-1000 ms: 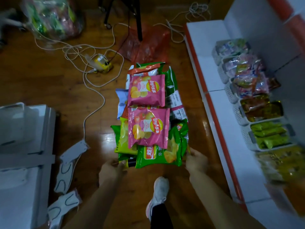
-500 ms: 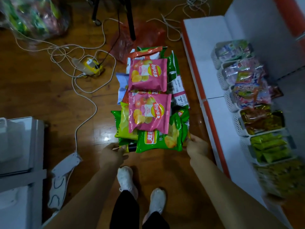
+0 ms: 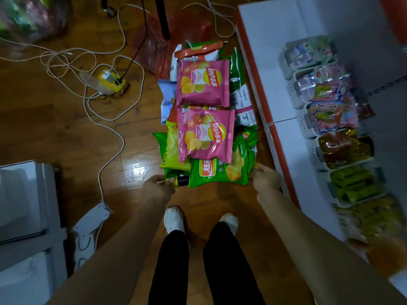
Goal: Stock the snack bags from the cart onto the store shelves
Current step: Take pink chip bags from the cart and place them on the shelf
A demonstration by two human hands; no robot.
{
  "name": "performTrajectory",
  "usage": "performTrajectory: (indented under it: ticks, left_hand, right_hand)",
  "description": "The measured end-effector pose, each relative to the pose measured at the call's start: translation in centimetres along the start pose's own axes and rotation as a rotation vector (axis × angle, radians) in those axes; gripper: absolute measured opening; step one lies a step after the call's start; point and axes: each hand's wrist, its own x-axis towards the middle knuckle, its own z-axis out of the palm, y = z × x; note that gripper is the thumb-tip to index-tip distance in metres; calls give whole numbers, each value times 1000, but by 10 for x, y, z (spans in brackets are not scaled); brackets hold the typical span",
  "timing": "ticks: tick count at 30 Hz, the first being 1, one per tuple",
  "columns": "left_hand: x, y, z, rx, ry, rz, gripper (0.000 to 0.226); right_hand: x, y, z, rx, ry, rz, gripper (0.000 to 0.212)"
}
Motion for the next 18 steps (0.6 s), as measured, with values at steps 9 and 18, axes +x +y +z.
performTrajectory:
  ticks: [9, 18]
  left_hand:
    - [-5, 12, 13, -19, 43, 43, 41]
    - [-35, 56, -10, 121, 327, 105, 44]
  right_hand:
    - [18, -15, 6, -18, -59, -11, 34]
    - [-2, -47, -21, -118, 92, -161, 63]
